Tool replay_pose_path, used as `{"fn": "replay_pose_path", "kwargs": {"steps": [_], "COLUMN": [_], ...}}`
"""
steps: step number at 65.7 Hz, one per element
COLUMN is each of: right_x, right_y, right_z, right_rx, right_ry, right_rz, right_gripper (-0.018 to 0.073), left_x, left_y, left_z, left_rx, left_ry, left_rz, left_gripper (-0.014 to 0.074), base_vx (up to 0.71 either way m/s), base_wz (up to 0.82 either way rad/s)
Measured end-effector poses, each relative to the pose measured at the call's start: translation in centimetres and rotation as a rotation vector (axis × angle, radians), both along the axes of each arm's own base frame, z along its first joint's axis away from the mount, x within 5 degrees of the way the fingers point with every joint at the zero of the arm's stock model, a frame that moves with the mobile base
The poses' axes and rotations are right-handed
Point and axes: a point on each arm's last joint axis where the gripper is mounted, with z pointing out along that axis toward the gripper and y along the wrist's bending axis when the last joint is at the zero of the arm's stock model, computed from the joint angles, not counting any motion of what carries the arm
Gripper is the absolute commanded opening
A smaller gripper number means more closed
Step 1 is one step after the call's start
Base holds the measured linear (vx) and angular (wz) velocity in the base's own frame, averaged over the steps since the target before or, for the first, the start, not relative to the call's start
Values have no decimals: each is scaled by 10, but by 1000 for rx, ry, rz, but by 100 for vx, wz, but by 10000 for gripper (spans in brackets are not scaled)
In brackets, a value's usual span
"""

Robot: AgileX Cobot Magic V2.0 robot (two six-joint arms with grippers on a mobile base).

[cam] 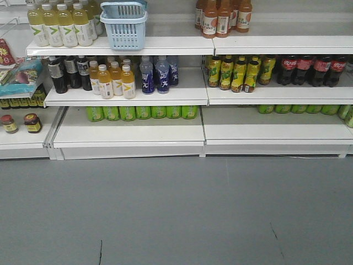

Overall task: Place coke in basket with both arms
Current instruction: 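Drive the base toward the shelf holding the light-blue basket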

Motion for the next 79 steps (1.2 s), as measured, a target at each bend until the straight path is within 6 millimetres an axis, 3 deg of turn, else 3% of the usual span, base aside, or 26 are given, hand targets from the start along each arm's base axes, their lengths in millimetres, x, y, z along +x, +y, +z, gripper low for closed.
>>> {"fn": "replay_pose_path", "kwargs": {"steps": [79], "right_x": [0], "right_y": [0], "right_z": [0], "right_rx": [0], "right_ry": [0], "right_rz": [0], "right_gripper": [-5], "left_x": [0], "left_y": [0], "left_z": [0], "left_rx": [0], "left_ry": [0], "left_rz": [0], "left_gripper": [-6], "base_vx": [1], "base_wz": [2]}}
